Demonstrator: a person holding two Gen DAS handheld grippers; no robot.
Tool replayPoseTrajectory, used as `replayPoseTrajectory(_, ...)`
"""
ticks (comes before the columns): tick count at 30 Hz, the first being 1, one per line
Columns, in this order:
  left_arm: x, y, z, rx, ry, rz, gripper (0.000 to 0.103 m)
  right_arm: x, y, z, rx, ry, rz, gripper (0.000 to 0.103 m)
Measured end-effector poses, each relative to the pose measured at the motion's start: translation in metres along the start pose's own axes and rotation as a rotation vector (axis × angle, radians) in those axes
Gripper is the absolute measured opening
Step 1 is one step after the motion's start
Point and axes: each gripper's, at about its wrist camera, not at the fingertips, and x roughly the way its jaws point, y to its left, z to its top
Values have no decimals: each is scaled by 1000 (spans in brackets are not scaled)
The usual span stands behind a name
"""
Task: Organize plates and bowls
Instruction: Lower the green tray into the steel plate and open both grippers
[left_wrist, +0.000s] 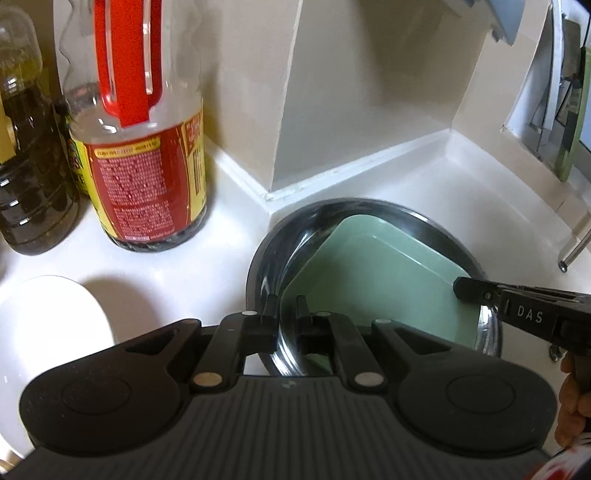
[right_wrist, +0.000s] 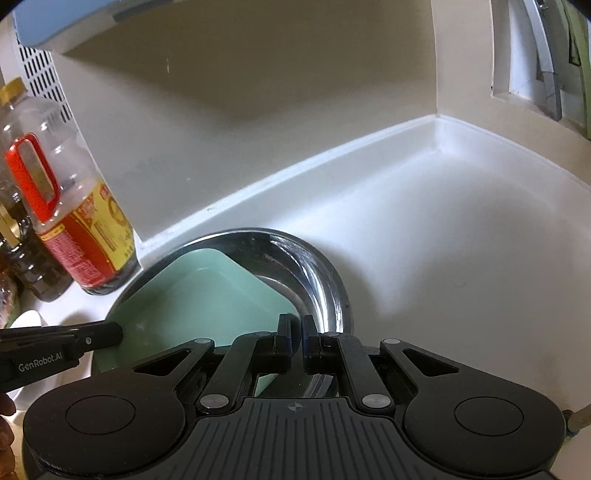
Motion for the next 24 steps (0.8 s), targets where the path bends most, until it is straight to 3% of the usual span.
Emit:
replayPoseTrajectory(19,20,1,4,7,50,-7,10,18,4,0,-35,15,-38,8)
replayPoseTrajectory(22,18,-1,4,13,53,-21,20,15,5,1,-46,-4,-18,21)
replayPoseTrajectory(24,16,-3,4,21,47,-14,21,10,5,2,-44,-22,-5,43)
